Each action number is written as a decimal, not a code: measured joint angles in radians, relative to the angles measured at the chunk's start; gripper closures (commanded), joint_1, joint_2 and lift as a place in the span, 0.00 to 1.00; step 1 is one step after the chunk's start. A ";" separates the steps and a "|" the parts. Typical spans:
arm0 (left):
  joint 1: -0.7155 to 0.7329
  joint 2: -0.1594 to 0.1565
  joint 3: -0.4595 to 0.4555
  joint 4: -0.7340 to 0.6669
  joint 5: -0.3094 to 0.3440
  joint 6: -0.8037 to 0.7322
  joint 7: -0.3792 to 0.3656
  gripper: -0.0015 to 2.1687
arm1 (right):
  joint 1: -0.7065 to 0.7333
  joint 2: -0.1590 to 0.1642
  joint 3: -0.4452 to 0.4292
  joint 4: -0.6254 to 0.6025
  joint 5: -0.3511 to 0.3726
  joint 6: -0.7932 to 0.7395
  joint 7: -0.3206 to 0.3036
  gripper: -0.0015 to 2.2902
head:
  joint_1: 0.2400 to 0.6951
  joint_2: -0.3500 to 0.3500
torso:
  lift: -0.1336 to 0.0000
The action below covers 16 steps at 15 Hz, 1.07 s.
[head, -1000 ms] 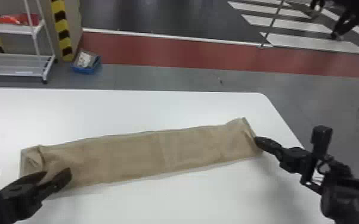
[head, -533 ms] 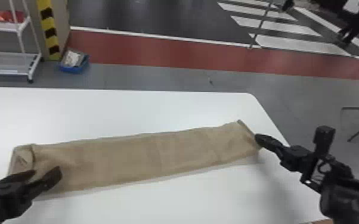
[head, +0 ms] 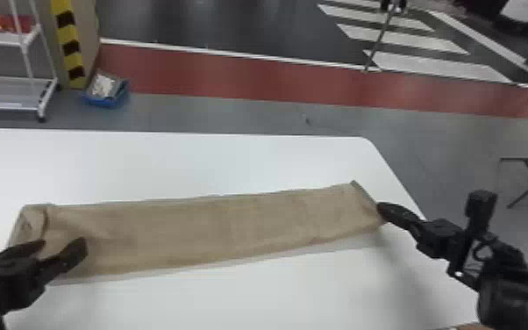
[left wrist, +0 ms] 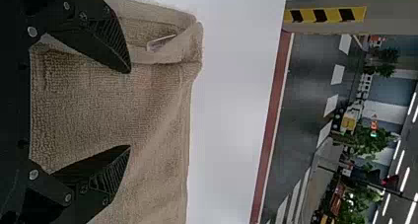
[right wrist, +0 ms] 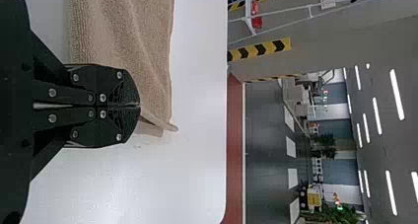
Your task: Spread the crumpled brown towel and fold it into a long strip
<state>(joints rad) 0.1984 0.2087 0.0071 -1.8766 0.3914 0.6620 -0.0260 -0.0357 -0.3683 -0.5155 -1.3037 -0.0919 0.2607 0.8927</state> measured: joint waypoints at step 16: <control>-0.029 0.001 0.049 -0.033 0.001 0.040 0.003 0.16 | 0.055 0.012 -0.003 -0.045 -0.021 -0.023 -0.012 0.52 | 1.00 0.14 | 0.07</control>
<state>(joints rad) 0.1691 0.2099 0.0558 -1.9094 0.3928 0.7023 -0.0231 0.0188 -0.3565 -0.5189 -1.3483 -0.1126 0.2379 0.8806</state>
